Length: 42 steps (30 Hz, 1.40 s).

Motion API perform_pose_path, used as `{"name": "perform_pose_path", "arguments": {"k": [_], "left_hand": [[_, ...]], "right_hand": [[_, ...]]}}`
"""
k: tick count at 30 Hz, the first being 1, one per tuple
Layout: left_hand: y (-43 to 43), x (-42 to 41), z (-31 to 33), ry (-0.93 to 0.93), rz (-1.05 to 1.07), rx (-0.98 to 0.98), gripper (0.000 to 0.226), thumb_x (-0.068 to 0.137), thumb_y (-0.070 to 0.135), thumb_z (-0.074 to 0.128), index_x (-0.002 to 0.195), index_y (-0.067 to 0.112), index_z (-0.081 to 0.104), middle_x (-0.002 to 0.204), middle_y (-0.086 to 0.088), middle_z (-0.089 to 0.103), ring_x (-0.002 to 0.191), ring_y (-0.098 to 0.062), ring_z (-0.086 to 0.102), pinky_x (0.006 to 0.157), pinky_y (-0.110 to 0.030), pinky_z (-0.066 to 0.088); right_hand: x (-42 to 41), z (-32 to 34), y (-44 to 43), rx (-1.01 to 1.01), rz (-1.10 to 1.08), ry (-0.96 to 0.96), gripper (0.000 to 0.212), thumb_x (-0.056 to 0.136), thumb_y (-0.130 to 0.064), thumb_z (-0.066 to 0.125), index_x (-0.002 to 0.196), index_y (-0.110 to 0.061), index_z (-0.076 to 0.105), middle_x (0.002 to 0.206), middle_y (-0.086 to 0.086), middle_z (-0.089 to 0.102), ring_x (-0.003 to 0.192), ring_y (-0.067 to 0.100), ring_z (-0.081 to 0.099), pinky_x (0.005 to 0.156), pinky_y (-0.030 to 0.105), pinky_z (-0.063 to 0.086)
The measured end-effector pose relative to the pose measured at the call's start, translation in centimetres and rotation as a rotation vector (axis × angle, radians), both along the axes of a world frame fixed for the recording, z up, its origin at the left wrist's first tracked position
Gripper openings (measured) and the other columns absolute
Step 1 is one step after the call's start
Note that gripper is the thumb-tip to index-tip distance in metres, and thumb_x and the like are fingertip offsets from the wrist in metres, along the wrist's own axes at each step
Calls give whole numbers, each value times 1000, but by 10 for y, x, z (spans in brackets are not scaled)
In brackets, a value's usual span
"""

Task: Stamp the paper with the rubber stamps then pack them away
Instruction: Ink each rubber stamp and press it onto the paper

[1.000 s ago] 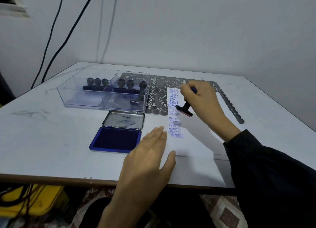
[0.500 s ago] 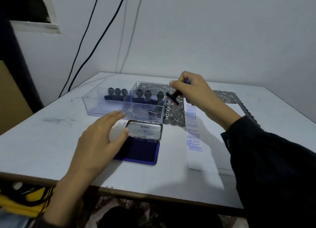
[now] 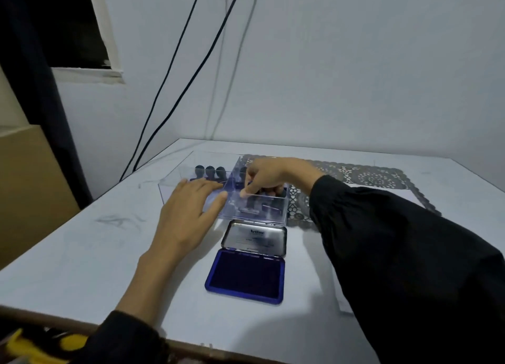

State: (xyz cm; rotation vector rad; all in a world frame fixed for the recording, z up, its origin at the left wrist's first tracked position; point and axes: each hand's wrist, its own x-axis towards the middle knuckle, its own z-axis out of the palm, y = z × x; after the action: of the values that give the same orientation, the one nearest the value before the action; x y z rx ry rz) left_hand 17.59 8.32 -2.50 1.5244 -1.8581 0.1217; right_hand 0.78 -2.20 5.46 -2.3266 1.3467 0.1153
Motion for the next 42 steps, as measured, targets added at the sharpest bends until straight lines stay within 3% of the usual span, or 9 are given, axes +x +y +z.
{"name": "perform_pose_path", "arguments": {"k": [4, 9, 14, 20, 23, 26, 30, 34, 42], "left_hand": [[-4, 1, -6, -43, -9, -38, 52, 94, 51, 28, 119, 20, 62, 116, 6, 63, 112, -8, 49, 110, -30, 24], [-9, -1, -13, -68, 10, -40, 49, 94, 48, 29, 121, 20, 59, 117, 6, 61, 114, -12, 50, 114, -38, 23], [-10, -2, -18, -100, 26, -30, 46, 96, 48, 28, 125, 24, 54, 120, 9, 57, 117, -10, 48, 117, -38, 19], [-15, 2, -18, -34, -41, -66, 43, 96, 44, 34, 129, 24, 53, 125, 9, 58, 121, -10, 48, 117, -39, 20], [-18, 3, -20, -17, -104, -91, 40, 95, 37, 40, 130, 22, 53, 126, 10, 58, 120, -7, 49, 118, -37, 18], [-20, 4, -21, -33, -107, -94, 40, 95, 37, 41, 130, 22, 54, 125, 9, 58, 119, -6, 48, 118, -37, 17], [-21, 6, -22, -45, -108, -90, 45, 94, 41, 38, 131, 21, 53, 126, 7, 57, 121, -8, 47, 119, -35, 14], [-20, 7, -22, -59, -124, -78, 48, 93, 40, 37, 135, 20, 50, 130, 3, 54, 126, -11, 44, 119, -34, 10], [-1, 8, -23, 79, -220, -52, 54, 90, 41, 40, 141, 22, 44, 144, 6, 43, 140, -4, 26, 119, -29, 10]], "right_hand": [[-3, 15, -2, -4, 42, 81, 35, 90, -44, 60, 92, -9, 63, 81, 5, 64, 55, 18, 57, 53, 25, 44], [-16, 40, -20, -236, -151, -169, 28, 93, -31, 58, 93, -6, 68, 78, 8, 72, 44, 14, 57, 45, 22, 44], [-8, 10, -31, -539, -242, 266, 23, 85, -12, 66, 73, -10, 46, 68, 1, 48, 71, 23, 52, 67, 31, 41], [4, -9, -39, -688, -238, 334, 26, 88, 0, 45, 67, -13, 35, 67, 1, 34, 64, 19, 41, 70, 30, 33], [0, -14, -47, -593, -302, 157, 22, 85, -4, 53, 70, -12, 38, 71, 2, 41, 64, 21, 44, 68, 31, 36], [-10, -3, -49, -378, -362, -217, 27, 75, -16, 77, 76, -12, 50, 72, 4, 56, 63, 22, 55, 54, 28, 42], [-27, 25, -26, -125, -352, -731, 32, 78, -25, 78, 78, -8, 51, 64, 5, 50, 42, 13, 39, 38, 18, 26], [-33, 36, 13, 46, -257, -795, 30, 84, -38, 68, 75, -16, 50, 56, 1, 47, 38, 12, 29, 39, 20, 17], [-45, 12, 79, 597, -118, -976, 12, 84, -14, 56, 72, -14, 51, 60, 6, 45, 38, 10, 30, 44, 25, 11]]}}
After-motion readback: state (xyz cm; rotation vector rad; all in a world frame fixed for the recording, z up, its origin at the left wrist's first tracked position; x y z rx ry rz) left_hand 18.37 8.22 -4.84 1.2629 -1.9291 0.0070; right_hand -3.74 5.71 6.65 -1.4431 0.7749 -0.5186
